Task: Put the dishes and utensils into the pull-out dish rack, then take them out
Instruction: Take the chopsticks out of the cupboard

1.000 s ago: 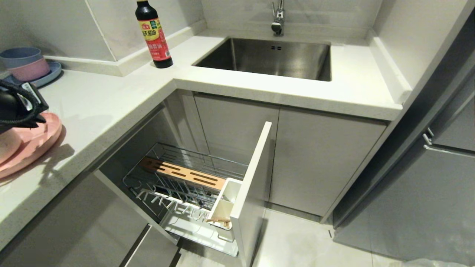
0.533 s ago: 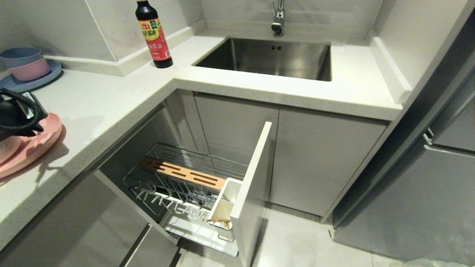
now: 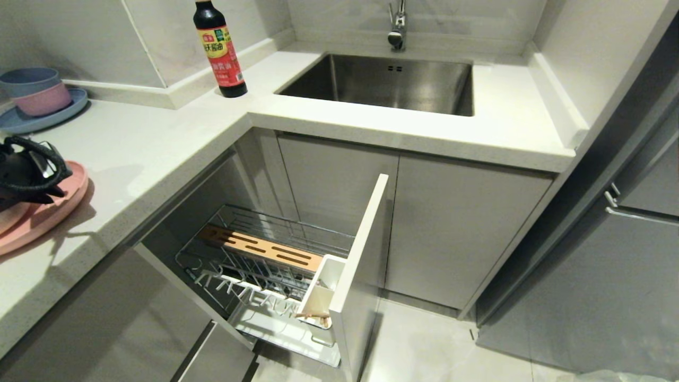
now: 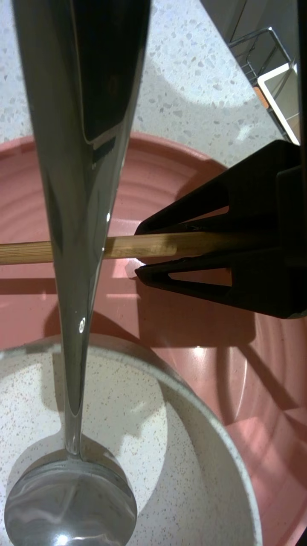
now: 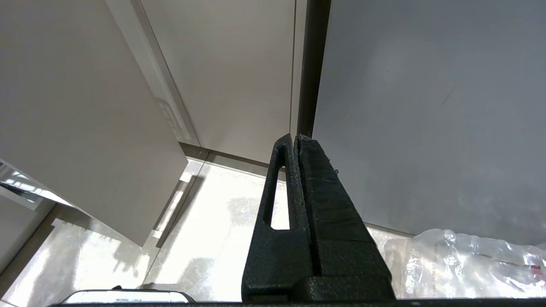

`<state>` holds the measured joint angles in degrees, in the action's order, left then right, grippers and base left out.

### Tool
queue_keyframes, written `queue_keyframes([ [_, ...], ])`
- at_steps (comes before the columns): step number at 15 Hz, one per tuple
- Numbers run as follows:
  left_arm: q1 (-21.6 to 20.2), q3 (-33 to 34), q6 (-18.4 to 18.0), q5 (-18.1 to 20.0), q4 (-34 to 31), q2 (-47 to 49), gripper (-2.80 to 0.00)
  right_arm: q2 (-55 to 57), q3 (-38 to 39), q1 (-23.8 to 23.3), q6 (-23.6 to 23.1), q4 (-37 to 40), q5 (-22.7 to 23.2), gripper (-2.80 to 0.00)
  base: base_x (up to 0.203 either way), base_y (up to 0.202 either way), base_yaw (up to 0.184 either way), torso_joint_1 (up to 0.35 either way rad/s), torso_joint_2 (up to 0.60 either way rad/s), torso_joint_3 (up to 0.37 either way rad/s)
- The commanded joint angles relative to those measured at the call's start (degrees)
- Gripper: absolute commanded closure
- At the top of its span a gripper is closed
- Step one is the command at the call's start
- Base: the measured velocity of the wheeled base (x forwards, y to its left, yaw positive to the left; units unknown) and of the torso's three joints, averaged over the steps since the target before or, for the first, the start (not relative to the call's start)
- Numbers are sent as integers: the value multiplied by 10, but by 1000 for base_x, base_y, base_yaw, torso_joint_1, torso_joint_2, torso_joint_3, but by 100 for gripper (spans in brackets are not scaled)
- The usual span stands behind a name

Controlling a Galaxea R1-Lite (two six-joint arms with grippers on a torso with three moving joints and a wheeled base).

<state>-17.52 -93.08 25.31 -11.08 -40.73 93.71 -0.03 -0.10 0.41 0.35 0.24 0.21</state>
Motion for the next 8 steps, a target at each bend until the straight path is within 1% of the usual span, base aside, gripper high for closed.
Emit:
queue_keyframes([
  [1, -2, 0, 2, -1, -2, 4, 0, 0, 0, 0, 0, 0, 1, 0, 0, 0, 0, 0, 0, 0],
  [8, -4, 3, 2, -1, -3, 2, 0, 0, 1, 0, 0, 0, 1, 0, 0, 0, 0, 0, 0, 0],
])
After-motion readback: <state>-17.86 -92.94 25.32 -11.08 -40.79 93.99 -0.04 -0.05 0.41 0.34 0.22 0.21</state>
